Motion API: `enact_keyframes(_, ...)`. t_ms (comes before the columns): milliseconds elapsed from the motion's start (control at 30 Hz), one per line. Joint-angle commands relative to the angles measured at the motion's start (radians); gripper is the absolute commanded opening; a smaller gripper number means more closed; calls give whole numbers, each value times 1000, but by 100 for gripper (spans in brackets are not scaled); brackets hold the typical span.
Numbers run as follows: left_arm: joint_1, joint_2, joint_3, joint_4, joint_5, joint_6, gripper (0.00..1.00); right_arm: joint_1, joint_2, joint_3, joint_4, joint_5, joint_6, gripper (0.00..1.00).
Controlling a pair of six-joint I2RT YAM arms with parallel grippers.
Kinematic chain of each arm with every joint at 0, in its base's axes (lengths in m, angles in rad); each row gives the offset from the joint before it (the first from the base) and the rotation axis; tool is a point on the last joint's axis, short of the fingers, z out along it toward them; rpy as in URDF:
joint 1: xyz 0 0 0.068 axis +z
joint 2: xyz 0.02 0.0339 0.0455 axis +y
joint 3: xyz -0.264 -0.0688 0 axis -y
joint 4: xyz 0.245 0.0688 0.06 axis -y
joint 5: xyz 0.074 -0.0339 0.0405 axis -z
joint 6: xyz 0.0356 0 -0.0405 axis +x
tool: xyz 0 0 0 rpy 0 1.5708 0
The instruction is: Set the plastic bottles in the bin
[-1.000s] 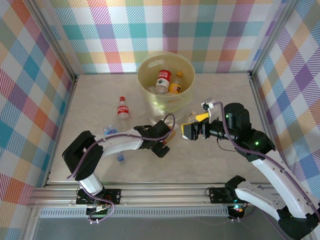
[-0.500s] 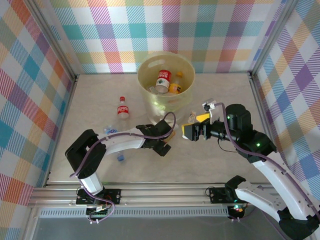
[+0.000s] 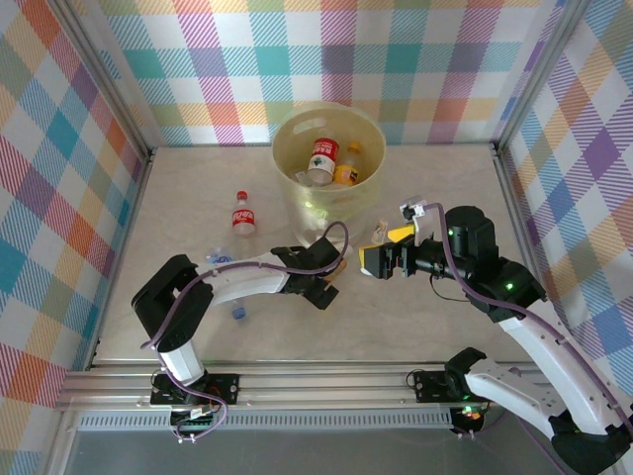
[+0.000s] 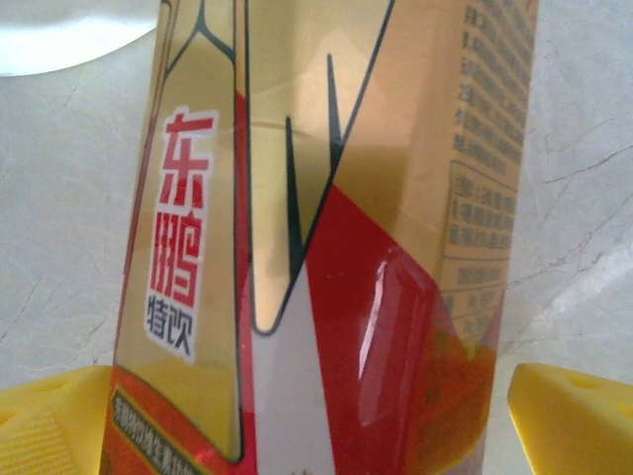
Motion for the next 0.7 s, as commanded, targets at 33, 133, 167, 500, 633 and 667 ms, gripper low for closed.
enact_keyframes(33,-14,42,45,-48,-27,-19,99,-1,8,-5,8,2,4,100)
enact_keyframes(133,-12,48,48,-50,-33,-25,98,-1,8,-2,5,3,3,100)
enact_keyframes(167,-14,47,48,-48,-33,-27,97,-1,9,0,4,4,3,100)
enact_keyframes(500,-13,5,45,-52,-10,-33,77,-1,19,3,3,6,0,100)
enact_keyframes(633,-14,-25,37,-58,1,-39,75,-1,16,2,3,11,0,100)
enact_keyframes(667,-14,-32,35,-61,3,-41,74,-1,18,2,3,13,-1,100)
